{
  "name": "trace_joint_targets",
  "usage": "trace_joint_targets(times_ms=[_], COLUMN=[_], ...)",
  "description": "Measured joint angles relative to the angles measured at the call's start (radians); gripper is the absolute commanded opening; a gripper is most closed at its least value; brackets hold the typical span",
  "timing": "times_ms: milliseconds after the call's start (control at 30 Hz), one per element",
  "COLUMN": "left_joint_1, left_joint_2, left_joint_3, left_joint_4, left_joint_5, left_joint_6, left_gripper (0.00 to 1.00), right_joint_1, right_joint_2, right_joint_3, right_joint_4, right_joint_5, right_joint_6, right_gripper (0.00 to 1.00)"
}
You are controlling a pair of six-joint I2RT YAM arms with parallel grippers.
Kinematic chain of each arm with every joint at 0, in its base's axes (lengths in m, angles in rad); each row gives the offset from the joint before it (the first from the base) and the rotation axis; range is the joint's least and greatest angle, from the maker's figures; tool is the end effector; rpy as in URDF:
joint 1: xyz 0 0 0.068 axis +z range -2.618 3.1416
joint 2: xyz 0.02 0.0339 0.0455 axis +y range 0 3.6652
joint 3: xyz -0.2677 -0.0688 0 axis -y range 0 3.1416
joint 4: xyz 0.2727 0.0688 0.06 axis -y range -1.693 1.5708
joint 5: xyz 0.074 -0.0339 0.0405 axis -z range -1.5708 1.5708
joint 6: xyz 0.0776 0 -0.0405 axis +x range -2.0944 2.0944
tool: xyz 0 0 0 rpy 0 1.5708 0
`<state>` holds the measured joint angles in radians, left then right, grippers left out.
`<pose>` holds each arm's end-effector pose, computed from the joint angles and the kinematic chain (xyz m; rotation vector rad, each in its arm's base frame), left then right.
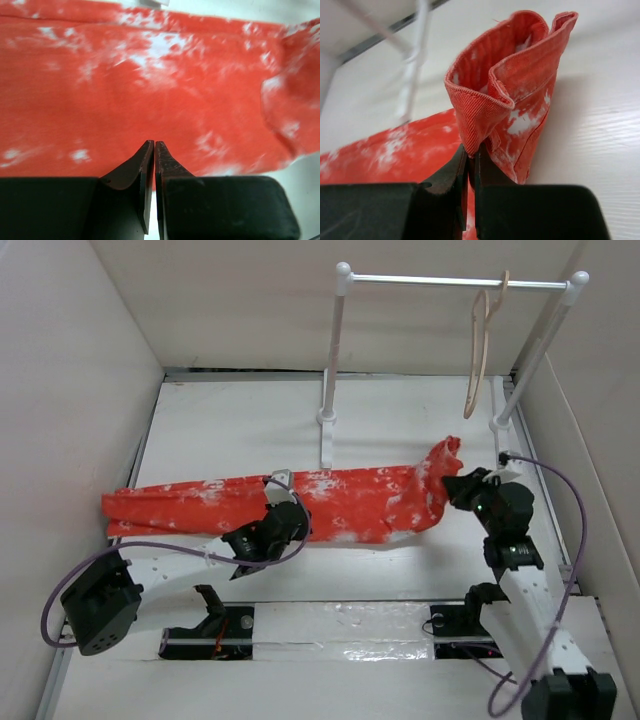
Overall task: Place the trousers on the hanger
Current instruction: Fold the trousers at the center of the board.
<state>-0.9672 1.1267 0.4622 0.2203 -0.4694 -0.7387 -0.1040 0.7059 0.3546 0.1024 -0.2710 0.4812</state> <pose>0.1912 -0.2155 0.1728 -0.0720 2.0190 -0.6361 0.2380 -0.0040 0.2130 0.3421 1.8084 0.5119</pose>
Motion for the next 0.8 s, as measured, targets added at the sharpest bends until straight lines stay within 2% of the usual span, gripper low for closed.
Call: trace_joint_targets(times_ms=[67,167,267,433,500,633,800], left_joint_1=[0.0,0.016,0.038,0.032,0.013,-0.029,-0.058], left_joint_2=[-0.033,-0.065,-0.071,-0.069,-0.069,-0.059,0.106], left_joint_3=[-0.005,-0.028,-0.08,-0.154,-0.166,-0.176,-0.134], left_joint_4=[-0.017,-0.024,-0.022,-0.034,-0.037,-0.006,0.117], left_joint_5=[-0.019,-0.024,-0.011,0.021,0.024,0.046,0.079], left_joint_6=[-0.005,-0.016,-0.036,-0.075,-0.092,-0.119,-0.13], left_gripper=[0.03,0.03,0.03,0.02,0.02,0.01,0.0], right_joint_1=[0.124,0.384,0.587,0.885,0.937,0.944,0.941], right_joint_2=[-0.071,-0.153,-0.143,-0.074,-0.053,0.002,0.059], right_joint_3=[0.019,0.071,0.142,0.354,0.455,0.673,0.87], right_joint_4=[-0.056,-0.171,-0.27,-0.43,-0.466,-0.5,-0.555], right_joint_5=[0.04,0.151,0.269,0.533,0.605,0.713,0.744], right_joint_6=[-0.001,0.011,0.023,0.025,0.01,-0.051,-0.139], right_gripper=[0.0,0.0,0.0,0.0,0.0,0.0,0.0])
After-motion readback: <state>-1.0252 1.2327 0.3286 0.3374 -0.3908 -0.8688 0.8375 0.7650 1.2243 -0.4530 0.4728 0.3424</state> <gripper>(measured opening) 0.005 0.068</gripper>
